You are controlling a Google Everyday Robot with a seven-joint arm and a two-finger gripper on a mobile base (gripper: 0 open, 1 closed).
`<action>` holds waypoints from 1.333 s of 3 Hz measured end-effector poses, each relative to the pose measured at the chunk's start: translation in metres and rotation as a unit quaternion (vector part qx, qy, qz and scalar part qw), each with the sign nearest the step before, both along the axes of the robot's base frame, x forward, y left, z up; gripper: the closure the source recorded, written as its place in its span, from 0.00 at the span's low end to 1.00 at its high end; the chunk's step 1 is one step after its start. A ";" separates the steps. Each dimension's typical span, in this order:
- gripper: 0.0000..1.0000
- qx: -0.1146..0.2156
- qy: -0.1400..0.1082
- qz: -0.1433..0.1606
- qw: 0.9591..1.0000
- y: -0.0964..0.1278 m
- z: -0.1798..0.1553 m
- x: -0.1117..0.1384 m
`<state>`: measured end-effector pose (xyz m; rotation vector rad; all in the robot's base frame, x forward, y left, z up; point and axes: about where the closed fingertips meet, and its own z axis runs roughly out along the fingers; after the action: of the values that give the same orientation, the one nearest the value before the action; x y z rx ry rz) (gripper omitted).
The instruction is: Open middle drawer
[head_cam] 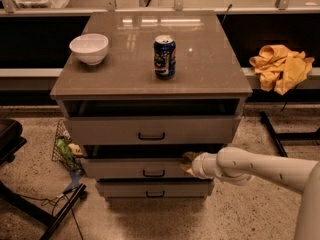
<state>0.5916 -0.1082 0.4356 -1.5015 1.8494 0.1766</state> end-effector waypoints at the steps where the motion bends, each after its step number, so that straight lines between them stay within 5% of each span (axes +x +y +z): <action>1: 1.00 0.000 0.001 0.000 1.000 -0.001 0.001 -0.002; 2: 1.00 0.000 0.001 0.000 1.000 -0.001 0.001 -0.002; 4: 1.00 0.017 0.025 -0.002 1.000 -0.029 0.005 -0.046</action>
Offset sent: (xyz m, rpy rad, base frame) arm -0.1277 -0.0861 0.0084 0.0166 0.1613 -0.0459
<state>0.5457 -0.1369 0.4402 -1.4818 1.8803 0.2440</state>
